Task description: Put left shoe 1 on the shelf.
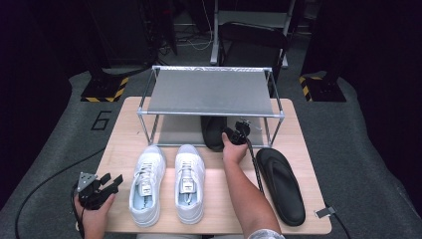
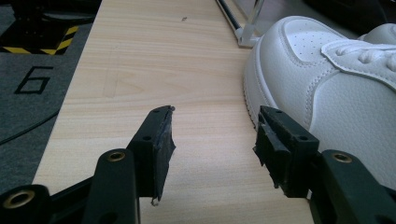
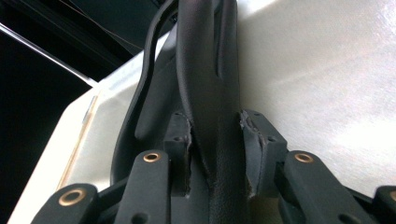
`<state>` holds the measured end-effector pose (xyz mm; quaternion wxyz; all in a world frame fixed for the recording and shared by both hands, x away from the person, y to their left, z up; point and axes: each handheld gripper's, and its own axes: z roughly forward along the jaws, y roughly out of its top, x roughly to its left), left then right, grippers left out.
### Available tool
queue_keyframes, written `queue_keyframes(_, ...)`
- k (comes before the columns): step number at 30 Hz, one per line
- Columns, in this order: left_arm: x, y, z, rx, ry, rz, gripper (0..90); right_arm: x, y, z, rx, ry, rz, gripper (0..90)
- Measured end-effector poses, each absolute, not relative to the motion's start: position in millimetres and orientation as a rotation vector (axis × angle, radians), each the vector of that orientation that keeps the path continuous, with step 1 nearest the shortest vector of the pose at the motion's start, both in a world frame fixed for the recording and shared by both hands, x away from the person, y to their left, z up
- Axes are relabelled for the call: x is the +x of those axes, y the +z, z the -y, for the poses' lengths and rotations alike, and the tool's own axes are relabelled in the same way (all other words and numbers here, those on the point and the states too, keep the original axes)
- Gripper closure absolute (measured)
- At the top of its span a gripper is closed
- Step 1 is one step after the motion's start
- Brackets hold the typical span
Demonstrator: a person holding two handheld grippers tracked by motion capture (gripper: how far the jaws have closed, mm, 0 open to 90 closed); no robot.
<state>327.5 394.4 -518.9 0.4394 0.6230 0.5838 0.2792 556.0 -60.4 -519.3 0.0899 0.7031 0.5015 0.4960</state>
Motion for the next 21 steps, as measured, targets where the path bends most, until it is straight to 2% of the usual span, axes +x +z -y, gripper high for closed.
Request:
queue_keyframes(6,328,-519,-395,1.541,0.696,-1.448,45.4,557,-518,64,2.084,1.49,-1.476,56.3)
queue_keyframes(15,327,-517,-397,1.55,0.684,-1.457,45.4,551,-511,63,2.001,1.43,-1.548,56.3)
queue_keyframes(21,327,-518,-398,1.533,0.691,-1.461,45.4,535,-507,69,1.98,1.506,-1.545,58.4)
